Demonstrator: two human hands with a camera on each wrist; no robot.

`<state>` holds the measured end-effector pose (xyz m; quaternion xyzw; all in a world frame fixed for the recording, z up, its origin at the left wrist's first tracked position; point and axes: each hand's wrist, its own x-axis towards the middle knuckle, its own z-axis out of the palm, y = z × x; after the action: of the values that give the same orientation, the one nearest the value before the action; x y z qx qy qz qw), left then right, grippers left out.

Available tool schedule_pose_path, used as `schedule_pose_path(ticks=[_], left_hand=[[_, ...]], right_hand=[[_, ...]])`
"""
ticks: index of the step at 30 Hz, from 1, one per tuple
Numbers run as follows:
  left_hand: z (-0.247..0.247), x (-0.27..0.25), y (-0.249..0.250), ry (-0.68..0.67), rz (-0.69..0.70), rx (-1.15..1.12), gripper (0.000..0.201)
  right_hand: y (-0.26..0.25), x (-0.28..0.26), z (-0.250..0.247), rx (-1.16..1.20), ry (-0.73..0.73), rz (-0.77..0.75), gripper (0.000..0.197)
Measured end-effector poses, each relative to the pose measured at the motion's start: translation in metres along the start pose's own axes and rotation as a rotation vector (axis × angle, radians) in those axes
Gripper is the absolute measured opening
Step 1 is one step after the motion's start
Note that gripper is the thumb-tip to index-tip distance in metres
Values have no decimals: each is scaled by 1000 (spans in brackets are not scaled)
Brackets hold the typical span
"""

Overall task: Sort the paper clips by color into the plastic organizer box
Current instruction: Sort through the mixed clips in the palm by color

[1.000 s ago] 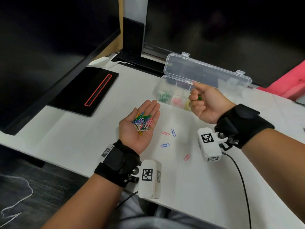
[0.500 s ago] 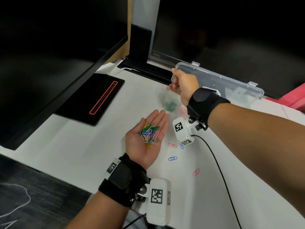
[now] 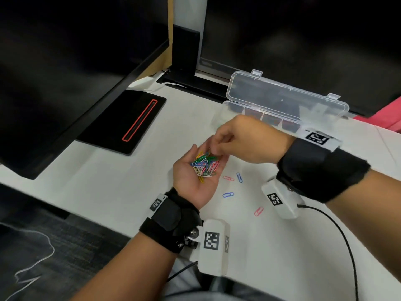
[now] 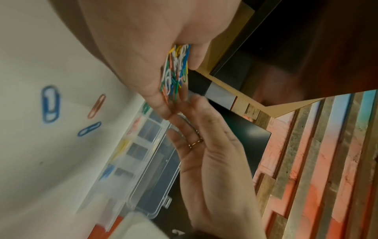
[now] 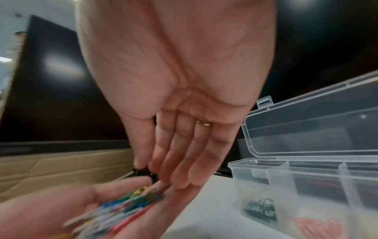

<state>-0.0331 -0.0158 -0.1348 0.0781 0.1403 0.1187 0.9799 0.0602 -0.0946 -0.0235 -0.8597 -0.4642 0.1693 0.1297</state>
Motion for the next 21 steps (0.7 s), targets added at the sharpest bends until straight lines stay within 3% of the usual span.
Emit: schedule_pose_path(ticks=[3, 8, 15, 21], left_hand=[[1, -3, -17, -20, -56, 30, 49], [0, -6, -45, 62, -102, 51, 42], [3, -6, -53, -22, -85, 133, 55], [-3, -1, -55, -37, -96, 142, 54]], right_hand=[[5, -23, 11, -55, 59, 35, 15], [18, -45, 31, -43, 54, 83, 28], [36, -60, 31, 285, 202, 180, 23], [36, -65, 30, 311, 194, 171, 22]])
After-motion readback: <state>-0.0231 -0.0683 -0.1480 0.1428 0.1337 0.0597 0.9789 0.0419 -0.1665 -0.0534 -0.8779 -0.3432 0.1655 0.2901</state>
